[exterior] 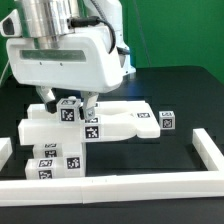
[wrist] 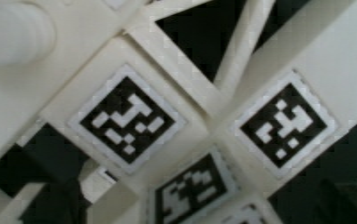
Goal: Assemble chair
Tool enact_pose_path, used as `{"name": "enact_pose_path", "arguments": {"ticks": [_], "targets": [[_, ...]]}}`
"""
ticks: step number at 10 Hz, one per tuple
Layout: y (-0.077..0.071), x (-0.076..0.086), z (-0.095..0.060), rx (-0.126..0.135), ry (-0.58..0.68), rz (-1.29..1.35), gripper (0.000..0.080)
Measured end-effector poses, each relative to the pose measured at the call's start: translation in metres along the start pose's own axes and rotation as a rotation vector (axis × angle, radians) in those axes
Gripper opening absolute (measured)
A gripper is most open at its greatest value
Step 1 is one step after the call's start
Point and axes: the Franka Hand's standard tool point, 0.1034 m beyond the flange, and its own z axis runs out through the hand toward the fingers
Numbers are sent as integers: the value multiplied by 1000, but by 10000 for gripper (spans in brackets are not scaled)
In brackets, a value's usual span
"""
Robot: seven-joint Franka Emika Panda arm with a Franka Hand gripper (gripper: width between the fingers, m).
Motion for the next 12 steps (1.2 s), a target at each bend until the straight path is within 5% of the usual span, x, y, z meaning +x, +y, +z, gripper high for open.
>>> {"name": "enact_pose_path", "arguments": {"ticks": [2,3,4,5,12], "targets": [[-2,0,1,-2,3,15,639],[-1,0,1,-5,3,8,480],[-1,0,1,-5,3,11,480],[-1,0,2,-5,3,86,279],[9,7,2,13,4,548,265]]}}
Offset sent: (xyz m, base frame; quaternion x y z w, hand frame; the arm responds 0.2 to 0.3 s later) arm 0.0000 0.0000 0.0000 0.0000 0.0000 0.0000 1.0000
